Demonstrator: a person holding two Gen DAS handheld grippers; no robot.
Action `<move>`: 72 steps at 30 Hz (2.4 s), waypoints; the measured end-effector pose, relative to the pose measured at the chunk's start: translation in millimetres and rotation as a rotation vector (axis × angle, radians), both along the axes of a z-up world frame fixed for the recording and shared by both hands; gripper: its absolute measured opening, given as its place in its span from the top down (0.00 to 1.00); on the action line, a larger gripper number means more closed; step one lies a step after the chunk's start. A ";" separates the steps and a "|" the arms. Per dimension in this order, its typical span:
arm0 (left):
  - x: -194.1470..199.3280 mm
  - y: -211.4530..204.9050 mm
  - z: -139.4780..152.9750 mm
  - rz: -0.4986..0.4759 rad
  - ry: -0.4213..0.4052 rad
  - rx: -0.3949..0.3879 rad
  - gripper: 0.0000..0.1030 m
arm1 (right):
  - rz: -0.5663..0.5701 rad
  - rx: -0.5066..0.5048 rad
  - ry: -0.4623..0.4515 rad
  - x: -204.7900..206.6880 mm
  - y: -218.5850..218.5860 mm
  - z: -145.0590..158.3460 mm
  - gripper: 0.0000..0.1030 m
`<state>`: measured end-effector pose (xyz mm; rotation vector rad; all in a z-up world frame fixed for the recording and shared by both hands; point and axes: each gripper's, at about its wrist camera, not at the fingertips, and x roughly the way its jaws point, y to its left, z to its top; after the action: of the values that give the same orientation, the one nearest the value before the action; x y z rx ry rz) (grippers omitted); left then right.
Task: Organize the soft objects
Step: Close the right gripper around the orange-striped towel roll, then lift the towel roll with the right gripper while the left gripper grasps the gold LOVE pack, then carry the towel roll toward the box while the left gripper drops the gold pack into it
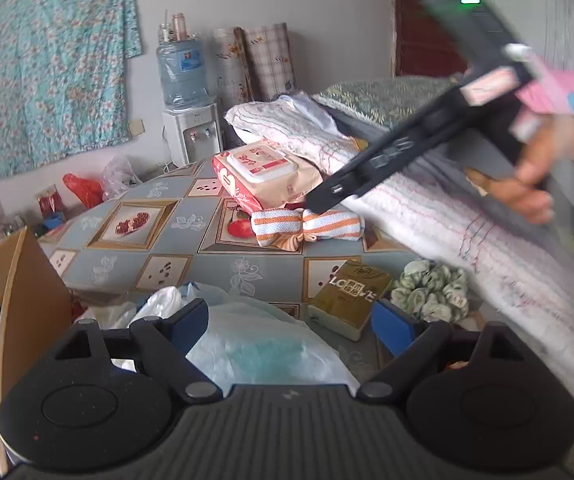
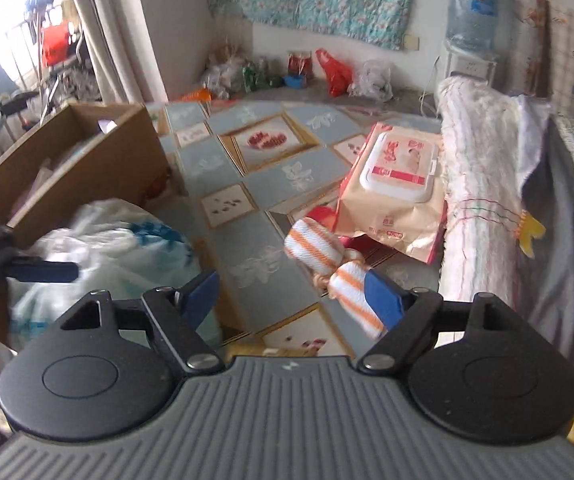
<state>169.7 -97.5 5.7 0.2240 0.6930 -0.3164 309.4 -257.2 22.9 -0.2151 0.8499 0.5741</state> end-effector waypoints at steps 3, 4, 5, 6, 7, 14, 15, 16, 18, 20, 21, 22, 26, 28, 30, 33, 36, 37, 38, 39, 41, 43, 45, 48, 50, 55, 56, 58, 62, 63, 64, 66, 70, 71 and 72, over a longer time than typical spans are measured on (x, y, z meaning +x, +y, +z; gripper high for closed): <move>9.6 -5.7 0.4 -0.012 0.023 0.072 0.15 | 0.016 -0.070 0.034 34.4 12.1 -28.1 0.23; 12.7 -5.9 0.4 -0.016 0.030 0.080 0.15 | 0.027 -0.083 0.036 42.1 15.4 -36.0 0.23; 15.8 -5.6 0.5 -0.021 0.039 0.084 0.15 | 0.037 -0.095 0.039 48.5 18.2 -44.0 0.23; 17.8 -4.6 0.3 -0.023 0.045 0.087 0.15 | 0.044 -0.104 0.044 53.9 20.1 -50.5 0.23; 21.4 -4.2 -0.2 -0.025 0.050 0.088 0.15 | 0.049 -0.113 0.053 60.0 21.4 -58.1 0.24; 42.5 -13.1 -7.9 -0.066 0.093 0.117 0.16 | -0.057 -0.027 0.144 71.1 -3.6 -74.2 0.56; 45.8 -15.2 -9.7 -0.080 0.105 0.116 0.16 | -0.084 0.005 0.154 70.1 -10.5 -73.4 0.58; 49.2 -17.7 -11.5 -0.093 0.117 0.112 0.16 | -0.109 0.036 0.158 68.3 -16.9 -72.7 0.58; 54.6 -24.7 -17.2 -0.121 0.145 0.110 0.16 | -0.135 0.107 0.172 64.0 -28.7 -72.2 0.59; 60.9 -32.7 -23.2 -0.152 0.164 0.116 0.16 | -0.150 0.171 0.183 58.8 -38.4 -72.9 0.59; 63.8 -36.6 -26.4 -0.164 0.174 0.122 0.16 | -0.154 0.192 0.184 56.7 -41.8 -74.0 0.59; 67.2 -40.3 -29.5 -0.178 0.187 0.129 0.16 | -0.154 0.210 0.185 54.8 -44.1 -74.9 0.59; 81.7 -53.3 -42.5 -0.222 0.252 0.157 0.16 | -0.151 0.262 0.199 51.8 -49.4 -81.3 0.59; 88.2 -57.4 -47.6 -0.239 0.282 0.161 0.16 | -0.150 0.284 0.206 50.7 -54.6 -84.9 0.59; 95.0 -60.3 -53.2 -0.247 0.316 0.153 0.16 | -0.145 0.307 0.211 49.4 -56.5 -89.3 0.59; 101.8 -64.3 -62.4 -0.246 0.336 0.159 0.16 | -0.137 0.344 0.221 47.6 -59.7 -92.6 0.58; 105.1 -68.5 -69.8 -0.244 0.347 0.171 0.17 | -0.134 0.365 0.224 45.5 -63.7 -93.3 0.58; 105.2 -69.1 -71.4 -0.245 0.353 0.169 0.18 | -0.133 0.371 0.223 44.4 -65.2 -93.3 0.58; 106.1 -70.1 -72.9 -0.243 0.357 0.166 0.23 | -0.132 0.377 0.223 43.6 -66.7 -93.7 0.58; 106.4 -70.8 -74.2 -0.242 0.361 0.162 0.30 | -0.133 0.383 0.223 43.5 -68.0 -94.3 0.58; 109.2 -71.9 -77.8 -0.235 0.374 0.153 0.38 | -0.134 0.395 0.222 42.2 -70.4 -94.0 0.58; 109.7 -72.4 -79.3 -0.226 0.374 0.141 0.40 | -0.136 0.406 0.222 42.6 -72.2 -94.8 0.58; 110.2 -72.2 -78.7 -0.218 0.369 0.123 0.40 | -0.136 0.418 0.217 42.1 -74.1 -94.4 0.58; 109.8 -70.8 -74.4 -0.193 0.358 0.100 0.42 | -0.136 0.449 0.207 41.0 -77.5 -92.5 0.59; 108.0 -68.4 -68.8 -0.178 0.347 0.080 0.42 | -0.139 0.492 0.205 41.6 -81.7 -91.1 0.59; 103.9 -54.7 -49.9 -0.112 0.330 0.000 0.43 | -0.168 0.567 0.183 39.9 -95.2 -78.8 0.59; 102.5 -50.8 -45.6 -0.097 0.326 -0.018 0.43 | -0.173 0.578 0.172 38.3 -97.9 -74.2 0.59; 98.0 -41.7 -35.1 -0.066 0.314 -0.055 0.43 | -0.178 0.608 0.149 34.5 -103.3 -63.5 0.59; 82.7 -21.0 -7.4 -0.022 0.267 -0.129 0.44 | -0.178 0.644 0.099 22.5 -108.3 -36.7 0.59; 76.9 -14.6 1.0 -0.010 0.252 -0.149 0.44 | -0.173 0.646 0.085 18.3 -107.7 -28.6 0.59; 70.7 -7.7 9.1 0.002 0.239 -0.167 0.44 | -0.166 0.648 0.073 14.0 -105.8 -21.2 0.59; 54.0 7.9 26.6 0.028 0.200 -0.196 0.44 | -0.151 0.647 0.052 4.7 -100.0 -5.8 0.59; 18.7 49.2 59.1 0.102 0.110 -0.249 0.44 | -0.105 0.624 0.019 -16.2 -78.5 22.5 0.59; 9.1 65.1 66.6 0.129 0.084 -0.266 0.44 | -0.091 0.621 0.016 -21.7 -71.5 28.9 0.59; -2.8 78.9 73.6 0.159 0.057 -0.280 0.44 | -0.078 0.618 0.016 -27.9 -63.7 34.6 0.59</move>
<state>166.9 -18.6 79.3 -0.1066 0.7094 -0.2646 281.5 -321.0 57.6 0.3841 0.6574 0.7373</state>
